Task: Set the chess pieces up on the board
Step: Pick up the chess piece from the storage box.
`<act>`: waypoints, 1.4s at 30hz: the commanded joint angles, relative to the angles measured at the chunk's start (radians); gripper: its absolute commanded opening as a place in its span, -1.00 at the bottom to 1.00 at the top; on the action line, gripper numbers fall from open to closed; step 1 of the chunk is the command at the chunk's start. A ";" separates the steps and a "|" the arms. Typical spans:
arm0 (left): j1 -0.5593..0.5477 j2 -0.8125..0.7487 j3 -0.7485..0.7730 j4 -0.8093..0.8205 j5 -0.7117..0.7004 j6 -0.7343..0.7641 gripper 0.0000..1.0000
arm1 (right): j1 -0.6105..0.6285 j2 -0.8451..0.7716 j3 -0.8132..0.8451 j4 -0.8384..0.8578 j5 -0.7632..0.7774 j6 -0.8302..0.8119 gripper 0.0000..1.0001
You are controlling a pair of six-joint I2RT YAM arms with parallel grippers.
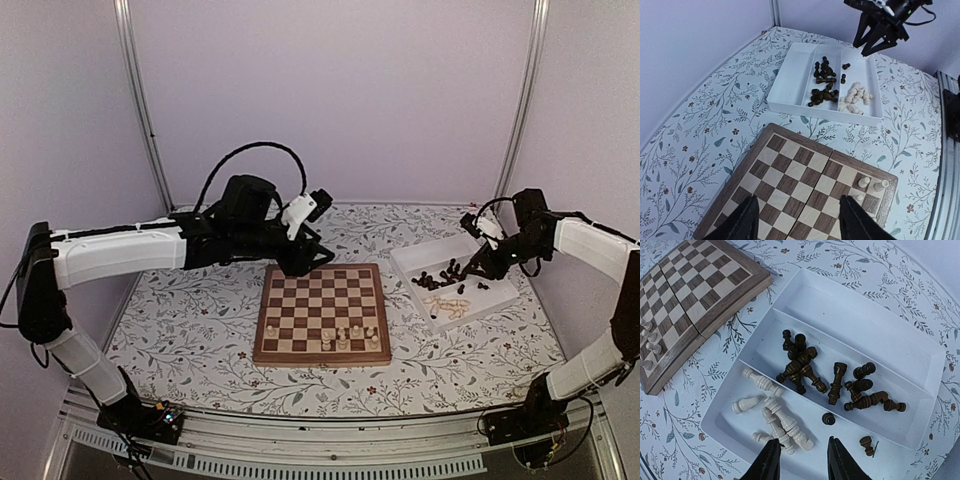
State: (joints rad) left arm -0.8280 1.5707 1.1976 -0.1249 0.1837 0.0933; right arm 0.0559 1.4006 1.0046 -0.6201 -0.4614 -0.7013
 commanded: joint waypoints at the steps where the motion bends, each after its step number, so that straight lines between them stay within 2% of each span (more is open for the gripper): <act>1: -0.040 0.080 0.081 0.008 0.020 0.006 0.14 | -0.006 0.085 -0.033 -0.035 0.073 -0.028 -0.32; 8: -0.056 0.156 0.154 -0.001 0.052 0.004 0.14 | -0.005 0.192 -0.031 -0.006 0.078 -0.109 -0.38; 17: -0.061 0.160 0.147 0.009 0.038 -0.006 0.14 | 0.009 0.282 -0.012 -0.001 0.065 -0.188 -0.38; 27: -0.062 0.172 0.152 0.017 0.037 -0.014 0.14 | 0.050 0.367 0.027 0.036 0.117 -0.185 -0.38; 38: -0.064 0.205 0.180 0.031 0.061 -0.019 0.14 | 0.082 0.421 -0.004 0.063 0.144 -0.211 -0.37; 42: -0.069 0.222 0.197 0.047 0.071 -0.018 0.14 | 0.083 0.403 -0.018 0.060 0.133 -0.216 -0.52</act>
State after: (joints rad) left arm -0.8772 1.7714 1.3594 -0.1150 0.2298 0.0784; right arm 0.1253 1.7901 1.0214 -0.5610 -0.3317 -0.9016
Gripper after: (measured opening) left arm 0.570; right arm 0.274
